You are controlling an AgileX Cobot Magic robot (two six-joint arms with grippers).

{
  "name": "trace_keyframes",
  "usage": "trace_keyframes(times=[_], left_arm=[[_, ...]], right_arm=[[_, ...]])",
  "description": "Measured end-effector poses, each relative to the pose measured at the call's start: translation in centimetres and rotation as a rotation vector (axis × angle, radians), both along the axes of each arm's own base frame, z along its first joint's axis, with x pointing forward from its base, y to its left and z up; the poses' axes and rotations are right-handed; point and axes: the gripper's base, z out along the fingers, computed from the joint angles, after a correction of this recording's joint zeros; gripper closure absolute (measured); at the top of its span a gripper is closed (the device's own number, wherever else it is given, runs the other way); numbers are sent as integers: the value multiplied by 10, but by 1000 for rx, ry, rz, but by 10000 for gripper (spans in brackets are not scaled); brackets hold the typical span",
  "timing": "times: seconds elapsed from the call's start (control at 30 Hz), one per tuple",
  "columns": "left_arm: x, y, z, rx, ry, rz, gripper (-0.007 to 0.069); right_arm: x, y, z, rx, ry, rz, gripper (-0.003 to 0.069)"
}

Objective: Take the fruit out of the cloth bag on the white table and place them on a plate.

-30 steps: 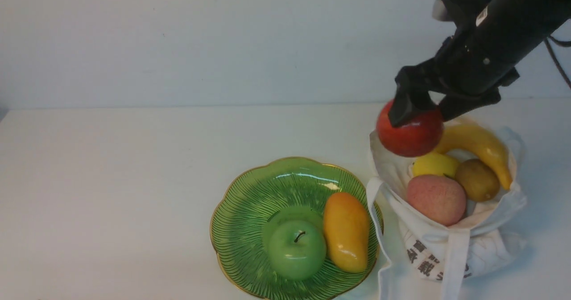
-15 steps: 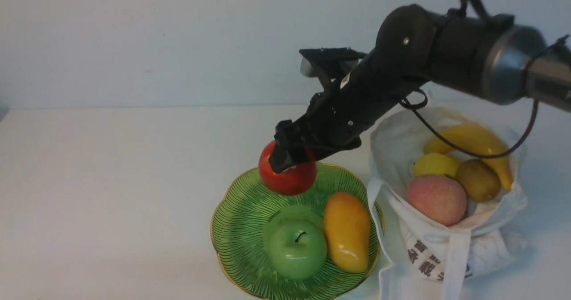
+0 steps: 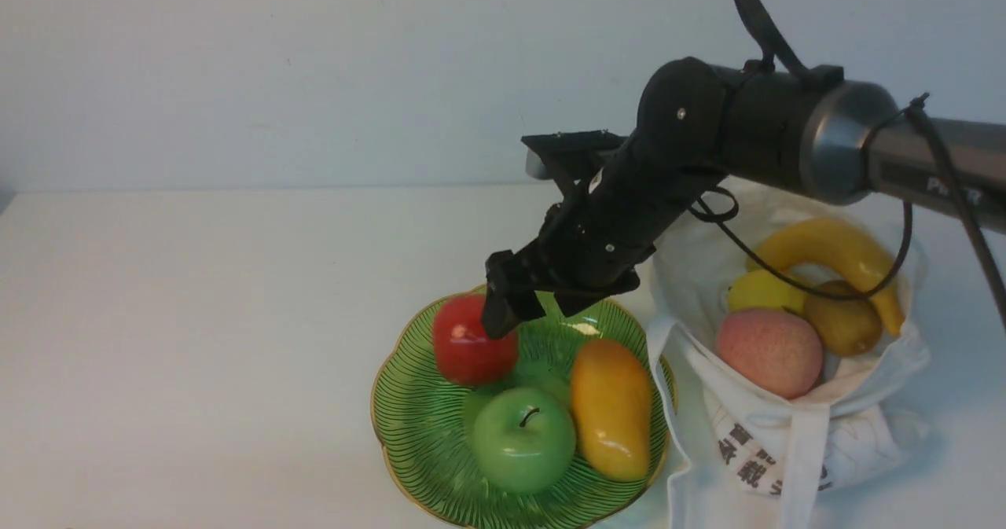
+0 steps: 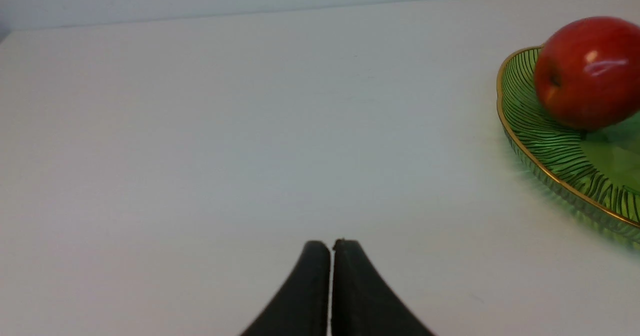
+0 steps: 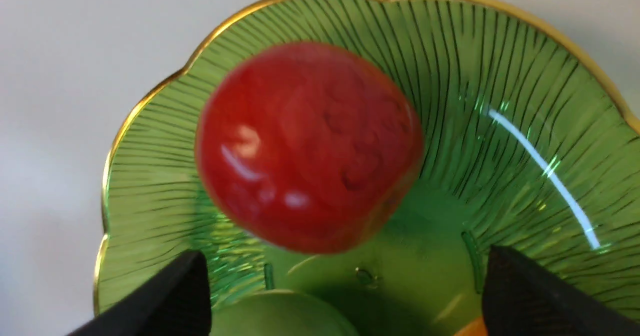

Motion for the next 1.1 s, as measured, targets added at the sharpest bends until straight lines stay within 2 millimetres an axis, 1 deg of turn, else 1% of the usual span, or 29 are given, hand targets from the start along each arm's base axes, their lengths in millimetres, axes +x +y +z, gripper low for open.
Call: trace_keyframes(times=[0.1,0.13,0.2,0.23,0.27,0.3,0.33,0.4,0.43,0.47,0.5,0.57,0.6,0.7,0.73,0.8,0.87,0.9,0.93,0.97,1.03,1.1], left_arm=[[0,0,0,0,0,0,632],[0,0,0,0,0,0,632],[0,0,0,0,0,0,632],[0,0,0,0,0,0,632],[0,0,0,0,0,0,632],[0,0,0,0,0,0,632],[0,0,0,0,0,0,632],[0,0,0,0,0,0,632],[0,0,0,0,0,0,632],[0,0,0,0,0,0,632],[0,0,0,0,0,0,632],[0,0,0,0,0,0,632],[0,0,0,0,0,0,632],[0,0,0,0,0,0,632],[0,0,0,0,0,0,632],[0,0,0,0,0,0,632],[0,0,0,0,0,0,632],[0,0,0,0,0,0,632],[0,0,0,0,0,0,632],[0,0,0,0,0,0,632],[0,0,0,0,0,0,632],[0,0,0,0,0,0,632]], right_arm=[[2,-8,25,-6,25,6,33],[4,-12,38,-7,26,4,67],[10,-18,58,-3,-11,-17,146],[11,-22,68,1,-31,-35,199],[12,-27,80,3,-63,-57,267],[12,-28,81,2,-66,-60,279],[11,-32,90,-2,-85,-74,351],[2,-40,110,-22,-132,-85,497],[1,-41,111,-27,-137,-84,508],[-5,-46,124,-28,-165,-94,592],[-11,-49,132,-25,-182,-102,625],[-24,-57,147,-23,-212,-110,654],[-34,-63,154,-28,-227,-112,662],[-72,-85,171,-57,-267,-118,671],[-83,-92,173,-69,-278,-119,672],[-113,-110,178,-96,-303,-130,671],[-139,-126,176,-125,-310,-150,673],[-156,-135,179,-121,-328,-173,673],[-178,-148,173,-132,-335,-198,673],[-193,-156,175,-116,-368,-216,673],[-226,-175,168,-70,-476,-249,673],[-256,-190,156,16,-633,-279,673]])
